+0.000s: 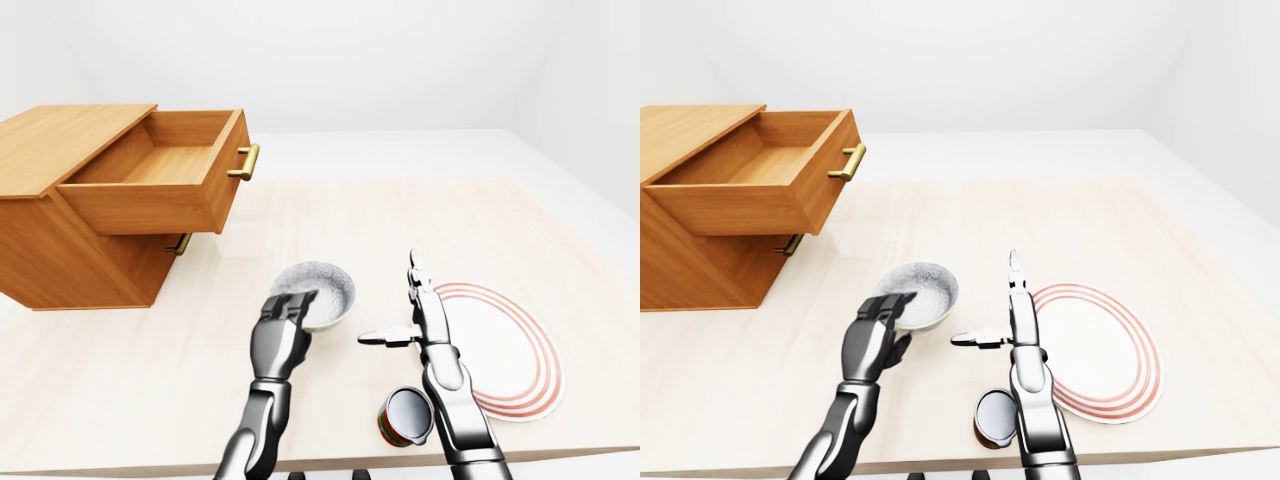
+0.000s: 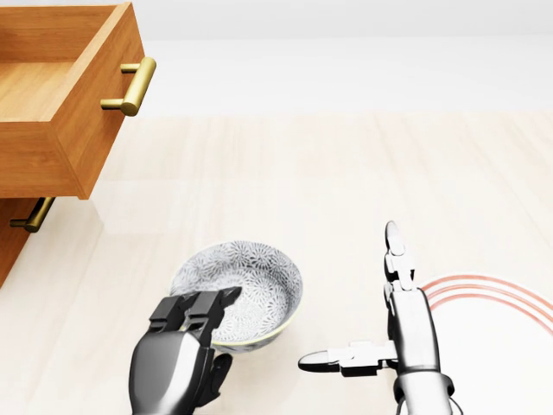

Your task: Put the bowl on top of the cabinet.

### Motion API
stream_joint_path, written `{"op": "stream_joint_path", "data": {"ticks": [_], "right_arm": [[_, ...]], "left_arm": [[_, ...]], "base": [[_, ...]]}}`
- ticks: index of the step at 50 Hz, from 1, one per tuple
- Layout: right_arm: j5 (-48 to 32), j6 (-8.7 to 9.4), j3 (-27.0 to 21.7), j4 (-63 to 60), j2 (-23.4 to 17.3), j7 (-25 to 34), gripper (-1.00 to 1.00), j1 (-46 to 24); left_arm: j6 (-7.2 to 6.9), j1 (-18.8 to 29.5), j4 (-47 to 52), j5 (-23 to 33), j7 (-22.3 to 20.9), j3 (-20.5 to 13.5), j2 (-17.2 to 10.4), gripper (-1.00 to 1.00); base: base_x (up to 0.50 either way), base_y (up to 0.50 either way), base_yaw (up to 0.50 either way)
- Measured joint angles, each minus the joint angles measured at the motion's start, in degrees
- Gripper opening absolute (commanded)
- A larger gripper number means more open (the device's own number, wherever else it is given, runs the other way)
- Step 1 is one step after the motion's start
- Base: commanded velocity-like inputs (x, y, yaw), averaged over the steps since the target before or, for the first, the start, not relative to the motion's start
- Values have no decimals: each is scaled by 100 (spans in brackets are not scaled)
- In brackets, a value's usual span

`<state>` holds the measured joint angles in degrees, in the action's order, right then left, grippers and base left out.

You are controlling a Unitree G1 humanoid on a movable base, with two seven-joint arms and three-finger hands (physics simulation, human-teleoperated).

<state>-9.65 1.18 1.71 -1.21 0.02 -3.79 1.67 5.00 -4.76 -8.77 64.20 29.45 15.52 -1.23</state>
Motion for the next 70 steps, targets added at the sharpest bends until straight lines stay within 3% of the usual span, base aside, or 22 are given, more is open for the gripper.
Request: {"op": "stream_joint_path", "data": {"ticks": [19, 28, 42, 50, 55, 60, 64, 67, 70], "right_arm": [[-6, 34, 8, -105, 1, 12, 100, 35], [-14, 15, 12, -89, 2, 6, 100, 38], [-55, -35, 47, -29, 13, -21, 100, 46], [-63, -7, 46, -85, 12, -25, 100, 64], [-67, 5, 47, -116, 11, -26, 100, 75], [-76, 19, 56, -171, 13, -27, 100, 102], [-90, 24, 77, -213, 18, -27, 100, 131], [-99, 18, 92, -233, 20, -26, 100, 153], [-106, 12, 106, -251, 22, -24, 100, 175]], "left_arm": [[0, 20, -174, 140, -27, 24, -25, -99], [0, -47, 361, 100, -461, -79, -70, -99], [-20, 219, 2412, 187, -2382, -486, -61, -100], [-282, 648, 3705, 416, -3834, -704, 3, -99], [-386, 883, 4276, 560, -4499, -814, 31, -99], [-586, 1338, 4798, 628, -5288, -1027, -3, -98], [-998, 2132, 5285, 726, -6373, -1279, -192, -98], [-1000, 2780, 5487, 712, -6946, -1493, -425, -98], [-1000, 3448, 5575, 608, -6946, -1731, -779, -98]], "base": [[0, 0, 0], [0, 0, 0], [0, 0, 0], [0, 0, 0], [0, 0, 0], [0, 0, 0], [0, 0, 0], [0, 0, 0], [0, 0, 0]]}}
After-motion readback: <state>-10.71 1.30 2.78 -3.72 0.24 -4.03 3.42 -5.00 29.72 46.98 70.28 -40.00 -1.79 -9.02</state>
